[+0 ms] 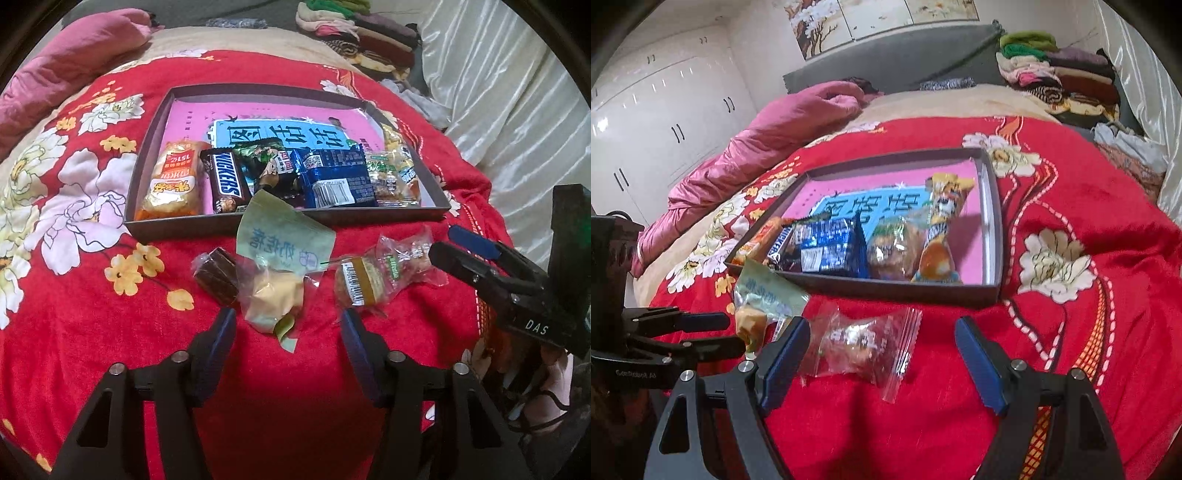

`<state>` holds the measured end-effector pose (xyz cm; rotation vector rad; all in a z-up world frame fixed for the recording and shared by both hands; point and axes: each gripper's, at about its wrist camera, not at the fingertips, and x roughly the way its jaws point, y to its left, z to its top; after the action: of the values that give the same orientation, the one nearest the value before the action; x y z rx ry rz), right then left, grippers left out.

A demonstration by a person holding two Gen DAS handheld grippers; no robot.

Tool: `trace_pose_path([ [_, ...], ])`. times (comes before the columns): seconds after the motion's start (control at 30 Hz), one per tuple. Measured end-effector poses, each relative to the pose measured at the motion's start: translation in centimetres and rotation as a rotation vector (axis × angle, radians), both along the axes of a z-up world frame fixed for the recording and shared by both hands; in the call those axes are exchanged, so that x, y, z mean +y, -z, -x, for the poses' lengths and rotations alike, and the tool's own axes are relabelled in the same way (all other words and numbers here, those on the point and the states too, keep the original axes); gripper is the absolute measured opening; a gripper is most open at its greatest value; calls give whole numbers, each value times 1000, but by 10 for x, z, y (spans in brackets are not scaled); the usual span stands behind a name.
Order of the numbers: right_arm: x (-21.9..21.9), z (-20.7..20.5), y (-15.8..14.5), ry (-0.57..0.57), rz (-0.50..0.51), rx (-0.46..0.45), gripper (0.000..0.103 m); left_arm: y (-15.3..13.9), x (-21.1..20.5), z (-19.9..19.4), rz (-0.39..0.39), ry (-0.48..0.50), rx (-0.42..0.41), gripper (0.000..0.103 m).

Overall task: Organize snacks
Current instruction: 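Grasp the green-labelled cake bag with the left tool while the right tool grasps the clear cookie bag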

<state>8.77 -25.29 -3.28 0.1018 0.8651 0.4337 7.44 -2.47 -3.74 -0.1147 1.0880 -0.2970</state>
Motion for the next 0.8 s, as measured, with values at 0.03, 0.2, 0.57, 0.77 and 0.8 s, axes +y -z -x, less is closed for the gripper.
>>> trace_pose_path([
  [0.03,1,-1,2,-4,-4,10,80,0,-1,0,-3,3,2,52],
  [0.2,5,0,5,-20,0,24,80,2,-7,0,4,22,6,44],
  [0.57,21,-2,17,-80,37,59,79,5,-10,-5,15,20,7,44],
  [0.77,29,-5,27,-114,82,63,69,7,-13,-10,17,12,6,44],
  [0.8,30,-6,28,-117,83,63,68,8,-13,-10,19,8,4,44],
])
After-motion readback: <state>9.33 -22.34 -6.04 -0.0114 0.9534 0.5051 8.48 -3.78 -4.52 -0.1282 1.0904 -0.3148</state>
